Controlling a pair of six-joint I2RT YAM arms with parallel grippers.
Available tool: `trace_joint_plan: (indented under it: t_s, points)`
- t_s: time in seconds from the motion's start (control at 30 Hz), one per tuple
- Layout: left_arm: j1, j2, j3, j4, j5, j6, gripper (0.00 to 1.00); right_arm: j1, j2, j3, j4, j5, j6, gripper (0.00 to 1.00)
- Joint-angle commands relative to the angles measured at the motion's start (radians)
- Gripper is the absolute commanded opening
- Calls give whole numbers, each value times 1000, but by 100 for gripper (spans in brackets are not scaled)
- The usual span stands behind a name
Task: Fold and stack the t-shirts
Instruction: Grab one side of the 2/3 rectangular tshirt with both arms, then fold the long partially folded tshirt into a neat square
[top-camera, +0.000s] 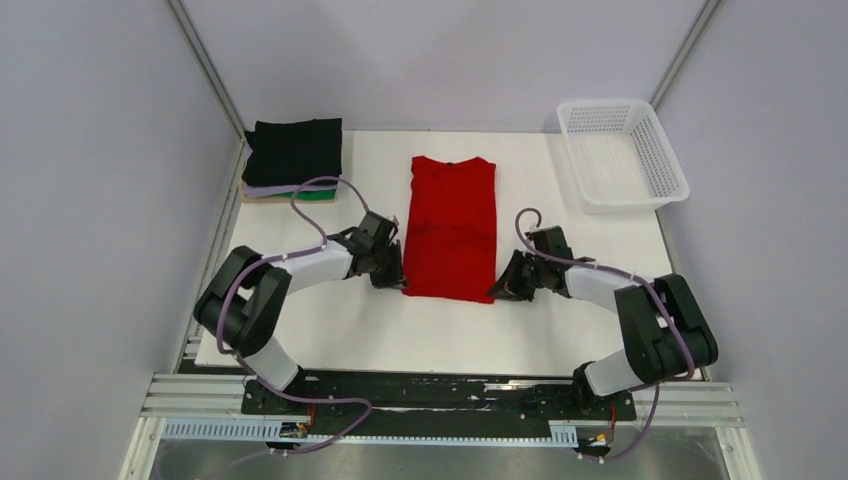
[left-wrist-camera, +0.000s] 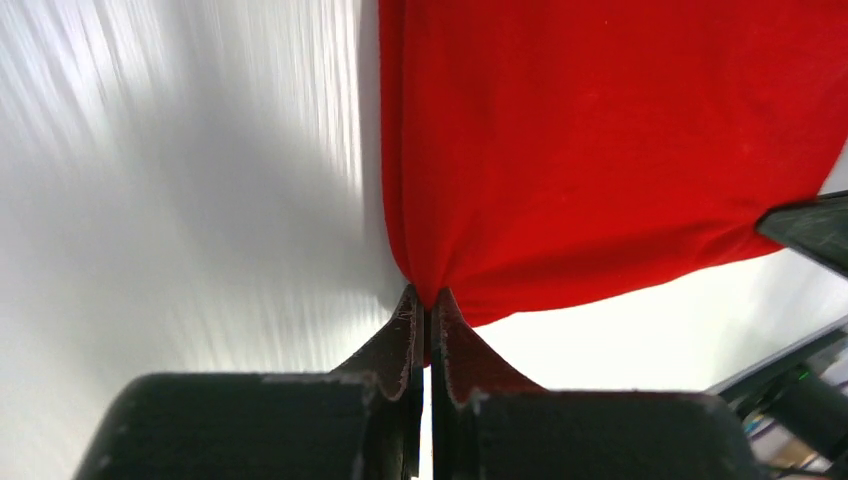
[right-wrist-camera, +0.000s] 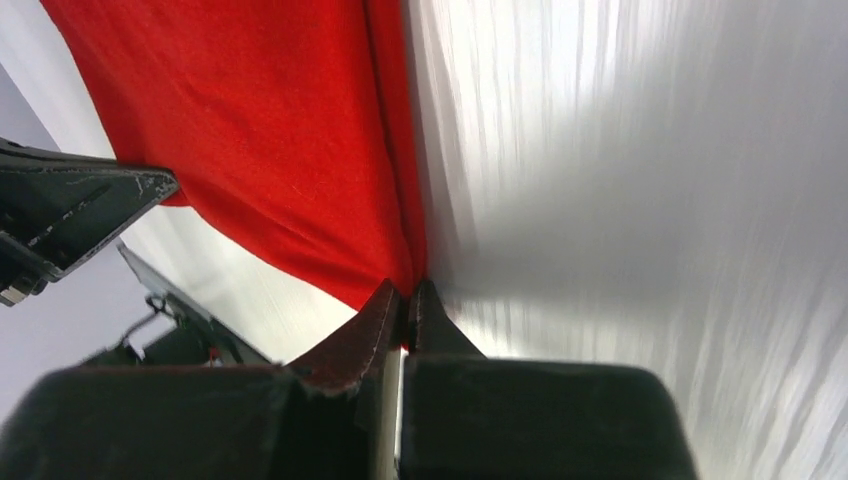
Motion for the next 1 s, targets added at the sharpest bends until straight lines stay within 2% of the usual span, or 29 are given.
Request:
trace_joint_plan:
  t_s: [0.0, 0.13, 0.23, 0.33, 0.4, 0.53, 0.73, 0.97]
  points:
    - [-80, -161, -105, -247, -85, 19, 0, 20, -168, -92, -234, -102, -44, 0]
    - [-153, -369, -118, -378, -56, -23, 0, 26, -372, -97, -398, -219, -50, 0]
    - [-175, -544, -98, -423, -40, -28, 0, 28, -510, -63, -458, -301, -45, 0]
    - [-176, -651, -85, -398, -45, -18, 0, 25, -570, -10, -451, -318, -59, 0]
    - [-176, -685, -62, -376, -64, -2, 0, 5, -550, 35, -431, -294, -90, 0]
    - [-160, -649, -3, -298, -182, 41, 0, -51, -421, 142, -345, -337, -129, 0]
    - [-23, -494, 107, -124, -194, 88, 0, -84, -220, 319, -244, -327, -170, 0]
    - [62, -293, 265, -111, -234, 142, 0, -132, -22, 495, -237, -320, -173, 0]
